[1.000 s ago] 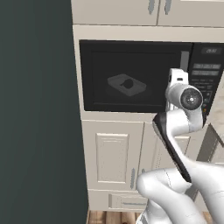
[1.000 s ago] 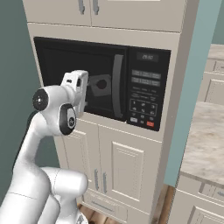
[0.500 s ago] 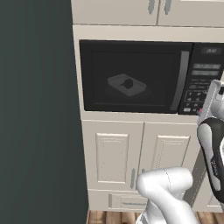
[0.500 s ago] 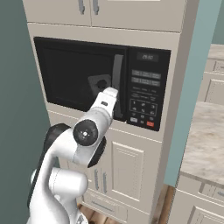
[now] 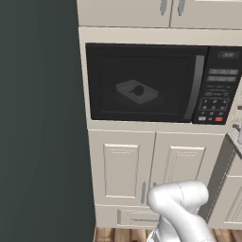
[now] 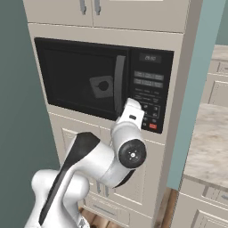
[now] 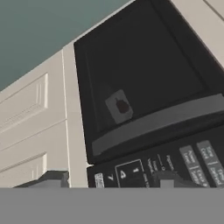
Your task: Place the tupperware containing the shrimp and tomato meal in the microwave. Close the microwave door and press the start button to reheat the meal.
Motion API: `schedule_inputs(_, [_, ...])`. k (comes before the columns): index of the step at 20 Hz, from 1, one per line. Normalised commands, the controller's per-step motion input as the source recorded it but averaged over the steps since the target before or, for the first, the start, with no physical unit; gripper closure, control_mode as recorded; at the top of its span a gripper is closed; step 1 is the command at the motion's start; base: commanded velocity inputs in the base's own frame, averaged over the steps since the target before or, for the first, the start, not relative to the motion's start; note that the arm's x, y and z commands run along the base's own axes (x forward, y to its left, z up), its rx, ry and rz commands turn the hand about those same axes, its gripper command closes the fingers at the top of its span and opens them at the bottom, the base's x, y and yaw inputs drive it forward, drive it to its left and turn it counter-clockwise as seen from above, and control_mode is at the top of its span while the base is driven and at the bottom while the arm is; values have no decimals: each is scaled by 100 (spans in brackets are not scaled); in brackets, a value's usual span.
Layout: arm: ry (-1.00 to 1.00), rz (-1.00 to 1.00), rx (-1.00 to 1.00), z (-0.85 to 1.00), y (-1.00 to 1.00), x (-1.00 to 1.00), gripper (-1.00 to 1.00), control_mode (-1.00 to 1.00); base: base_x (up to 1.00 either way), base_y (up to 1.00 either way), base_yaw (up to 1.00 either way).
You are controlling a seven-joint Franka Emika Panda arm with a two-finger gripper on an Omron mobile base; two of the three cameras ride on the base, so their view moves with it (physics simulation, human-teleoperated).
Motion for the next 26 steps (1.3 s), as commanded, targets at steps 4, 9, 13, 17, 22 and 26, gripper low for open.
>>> schedule_inputs(4, [0,8,0,-27,1,6,100,-100,0,0,0])
schedule_inputs(9, [0,4,0,-35,5,20,100,-100,0,0,0])
schedule_inputs(13, [-1,0,0,-45,2,27,100,-100,0,0,0])
schedule_inputs(17, [0,0,0,-32,4,31,100,-100,0,0,0])
schedule_inputs(22, [0,0,0,-16,15,29,100,-100,0,0,0])
schedule_inputs(26, [0,0,0,-8,7,27,100,-100,0,0,0])
